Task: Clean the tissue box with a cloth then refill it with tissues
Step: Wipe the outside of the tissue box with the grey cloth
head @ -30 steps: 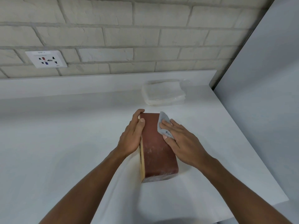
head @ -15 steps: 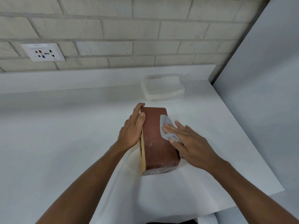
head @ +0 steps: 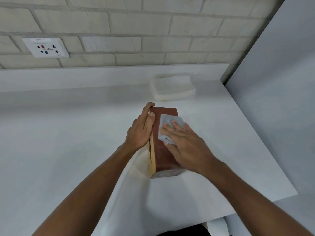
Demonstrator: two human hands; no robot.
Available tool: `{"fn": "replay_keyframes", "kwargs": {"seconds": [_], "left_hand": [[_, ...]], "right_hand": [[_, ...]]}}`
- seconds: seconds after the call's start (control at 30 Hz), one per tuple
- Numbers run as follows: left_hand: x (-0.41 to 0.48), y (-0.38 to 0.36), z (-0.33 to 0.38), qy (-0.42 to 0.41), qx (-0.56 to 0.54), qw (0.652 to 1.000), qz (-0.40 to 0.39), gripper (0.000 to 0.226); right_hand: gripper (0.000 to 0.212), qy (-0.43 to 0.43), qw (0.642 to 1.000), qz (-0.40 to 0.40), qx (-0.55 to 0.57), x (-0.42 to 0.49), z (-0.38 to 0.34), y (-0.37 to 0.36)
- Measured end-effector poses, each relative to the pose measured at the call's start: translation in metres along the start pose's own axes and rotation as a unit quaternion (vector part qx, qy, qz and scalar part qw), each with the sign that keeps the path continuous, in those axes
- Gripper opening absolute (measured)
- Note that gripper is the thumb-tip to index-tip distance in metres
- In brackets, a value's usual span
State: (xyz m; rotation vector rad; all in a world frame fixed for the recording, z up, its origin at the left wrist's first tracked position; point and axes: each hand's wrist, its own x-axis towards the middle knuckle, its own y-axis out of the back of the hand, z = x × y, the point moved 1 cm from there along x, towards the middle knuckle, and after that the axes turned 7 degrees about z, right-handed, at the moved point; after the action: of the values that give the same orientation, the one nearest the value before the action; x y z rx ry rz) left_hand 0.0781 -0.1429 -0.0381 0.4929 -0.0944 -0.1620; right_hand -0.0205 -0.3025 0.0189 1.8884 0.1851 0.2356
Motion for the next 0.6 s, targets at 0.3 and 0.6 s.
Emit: {"fn": "replay_keyframes", "kwargs": {"seconds": [0.3,0.6], "left_hand": [[-0.001,0.001,0.001,-0.004,-0.043,0.999,-0.005,0.042],[-0.001,0.001,0.0,-0.004,-0.042,0.999,-0.009,0.043]], "right_hand": [[0.058,-0.004,1.0,0.022,-0.013,-0.008,0.014,0.002],[0.054,0.025,0.999,0.035,0.009,-0.017,0.02,0.002]]}}
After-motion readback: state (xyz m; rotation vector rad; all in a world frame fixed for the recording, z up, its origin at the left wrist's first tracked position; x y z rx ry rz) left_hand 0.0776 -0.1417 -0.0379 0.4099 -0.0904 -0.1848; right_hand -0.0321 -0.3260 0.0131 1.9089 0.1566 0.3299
